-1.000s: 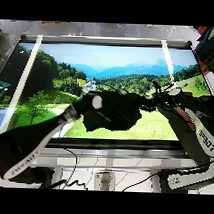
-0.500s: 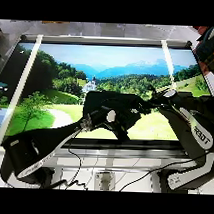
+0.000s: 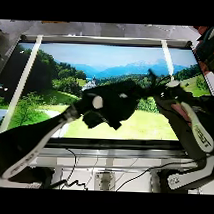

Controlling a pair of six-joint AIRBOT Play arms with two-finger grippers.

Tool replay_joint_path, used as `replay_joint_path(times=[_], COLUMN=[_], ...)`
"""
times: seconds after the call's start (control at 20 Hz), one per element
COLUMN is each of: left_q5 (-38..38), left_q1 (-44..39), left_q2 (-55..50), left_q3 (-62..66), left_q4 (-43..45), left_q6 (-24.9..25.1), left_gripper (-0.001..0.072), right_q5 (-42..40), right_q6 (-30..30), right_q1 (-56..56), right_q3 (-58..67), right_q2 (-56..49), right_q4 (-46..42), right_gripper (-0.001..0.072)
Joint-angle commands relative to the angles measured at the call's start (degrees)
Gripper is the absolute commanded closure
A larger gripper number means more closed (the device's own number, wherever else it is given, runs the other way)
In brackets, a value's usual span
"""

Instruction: Fold the clothes and pants, and hang the long-sleeved shirts on hangers.

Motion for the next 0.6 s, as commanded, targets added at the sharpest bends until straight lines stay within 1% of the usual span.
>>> replay_joint_path(times=[0.0,0.15,0.3,0.4,0.45,0.55], left_q5=[-2.1,-2.1,-1.4,-0.3,0.3,1.3], left_q1=[5.7,9.5,12.3,13.7,14.1,14.4], left_q2=[9.5,20.0,28.9,33.2,34.8,36.8], left_q3=[0.1,0.0,0.0,0.0,0.0,0.0], left_q4=[4.6,10.4,13.0,13.5,13.6,13.5], left_q6=[0.0,0.0,0.0,0.0,0.0,0.0], left_gripper=[0.0684,0.0684,0.0683,0.0684,0.0683,0.0683], right_q5=[-0.9,-1.8,-1.2,-1.1,-0.4,4.4], right_q6=[4.6,19.1,32.6,37.7,38.5,39.9], right_q1=[-5.2,-14.4,-27.1,-37.2,-42.2,-52.6], right_q3=[7.6,14.3,20.4,23.9,25.3,26.9], right_q2=[8.7,18.2,28.0,33.7,36.1,39.8], right_q4=[-2.2,-15.3,-29.8,-37.4,-41.0,-48.2], right_gripper=[0.0674,0.0674,0.0674,0.0673,0.0673,0.0674])
